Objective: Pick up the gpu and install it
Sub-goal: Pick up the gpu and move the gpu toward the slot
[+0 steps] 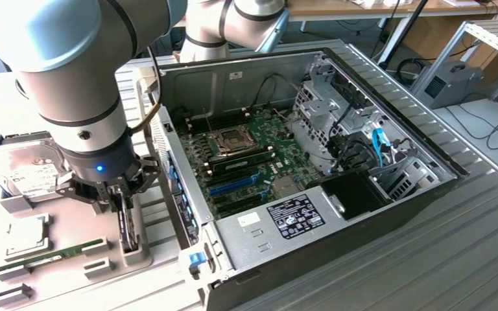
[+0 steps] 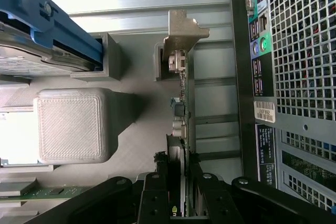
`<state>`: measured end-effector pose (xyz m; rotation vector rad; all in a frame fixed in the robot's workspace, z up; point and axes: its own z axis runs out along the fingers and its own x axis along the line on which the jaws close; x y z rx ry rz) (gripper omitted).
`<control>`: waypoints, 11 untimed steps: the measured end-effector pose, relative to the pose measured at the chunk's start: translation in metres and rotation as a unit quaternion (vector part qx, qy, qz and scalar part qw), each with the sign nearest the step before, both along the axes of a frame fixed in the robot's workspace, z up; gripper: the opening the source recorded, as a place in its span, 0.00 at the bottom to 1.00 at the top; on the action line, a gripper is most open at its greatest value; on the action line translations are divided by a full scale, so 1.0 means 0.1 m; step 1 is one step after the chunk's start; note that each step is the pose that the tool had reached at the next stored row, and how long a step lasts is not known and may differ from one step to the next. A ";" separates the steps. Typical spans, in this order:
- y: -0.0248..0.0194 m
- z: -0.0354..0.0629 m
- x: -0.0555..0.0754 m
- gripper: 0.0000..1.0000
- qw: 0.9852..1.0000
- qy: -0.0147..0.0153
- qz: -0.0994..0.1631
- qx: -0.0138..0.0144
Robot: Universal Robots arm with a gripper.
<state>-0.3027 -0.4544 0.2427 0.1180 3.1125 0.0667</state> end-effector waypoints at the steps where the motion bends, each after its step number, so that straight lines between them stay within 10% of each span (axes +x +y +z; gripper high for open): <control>1: 0.000 0.000 0.00 0.26 1.000 0.000 0.000 0.000; 11: 0.000 0.012 0.00 0.26 1.000 0.000 0.000 0.000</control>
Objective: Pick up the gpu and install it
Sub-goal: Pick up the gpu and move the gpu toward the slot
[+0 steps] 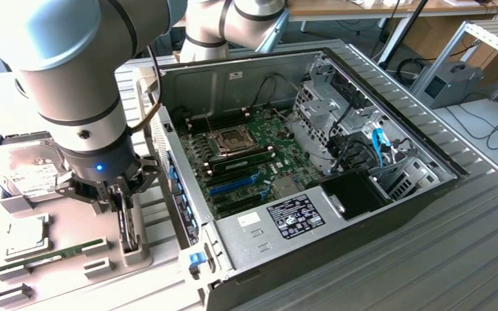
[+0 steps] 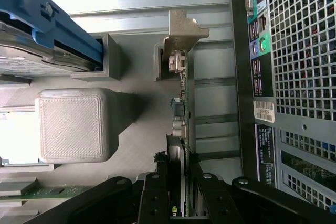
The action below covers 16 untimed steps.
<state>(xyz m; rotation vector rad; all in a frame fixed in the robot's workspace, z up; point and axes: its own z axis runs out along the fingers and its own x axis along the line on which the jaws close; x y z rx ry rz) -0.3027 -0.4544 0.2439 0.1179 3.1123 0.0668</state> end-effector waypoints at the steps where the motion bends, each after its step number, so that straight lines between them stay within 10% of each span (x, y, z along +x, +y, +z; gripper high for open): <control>1: 0.000 0.001 0.00 0.26 1.000 0.000 0.000 0.000; 16: 0.000 0.039 0.00 0.26 1.000 0.000 0.000 0.000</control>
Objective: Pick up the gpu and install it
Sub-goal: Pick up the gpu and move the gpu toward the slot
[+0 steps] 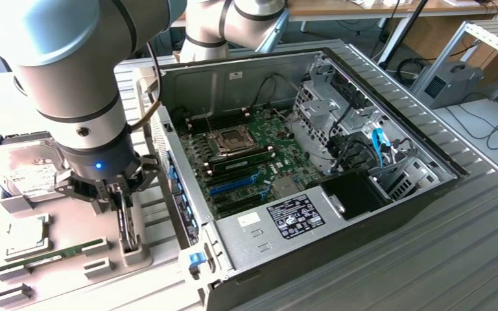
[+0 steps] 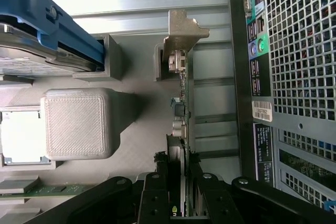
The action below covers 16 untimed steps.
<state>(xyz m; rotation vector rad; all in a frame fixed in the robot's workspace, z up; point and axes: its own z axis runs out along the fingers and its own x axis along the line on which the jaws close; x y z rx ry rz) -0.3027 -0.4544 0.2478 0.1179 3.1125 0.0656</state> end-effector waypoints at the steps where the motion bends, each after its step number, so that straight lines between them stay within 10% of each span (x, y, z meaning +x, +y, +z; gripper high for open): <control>1: 0.000 0.001 0.00 0.26 1.000 0.000 0.000 0.000; 16: 0.000 0.031 0.00 0.26 1.000 0.000 0.000 0.000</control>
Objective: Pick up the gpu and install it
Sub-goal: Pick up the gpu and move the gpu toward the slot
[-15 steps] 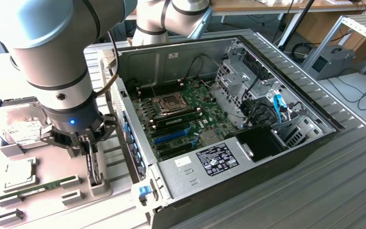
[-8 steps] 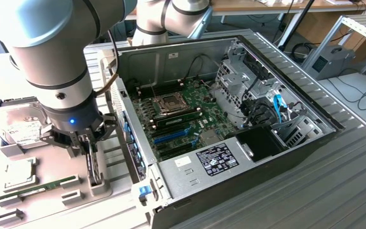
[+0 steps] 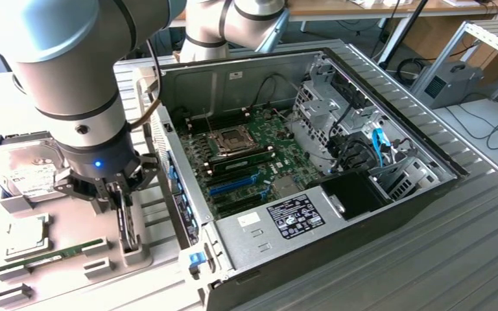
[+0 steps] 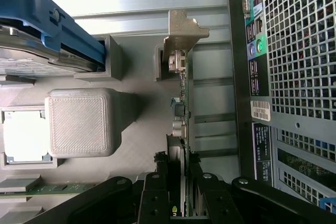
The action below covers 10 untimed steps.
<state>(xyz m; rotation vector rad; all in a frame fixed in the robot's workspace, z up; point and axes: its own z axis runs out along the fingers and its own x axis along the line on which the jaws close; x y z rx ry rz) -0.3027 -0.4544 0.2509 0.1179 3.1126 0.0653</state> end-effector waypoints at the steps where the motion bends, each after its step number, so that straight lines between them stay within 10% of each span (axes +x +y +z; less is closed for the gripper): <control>1: 0.000 0.002 0.00 0.26 1.000 0.000 0.000 0.000; 10: 0.000 0.025 0.00 0.26 1.000 0.000 0.000 0.000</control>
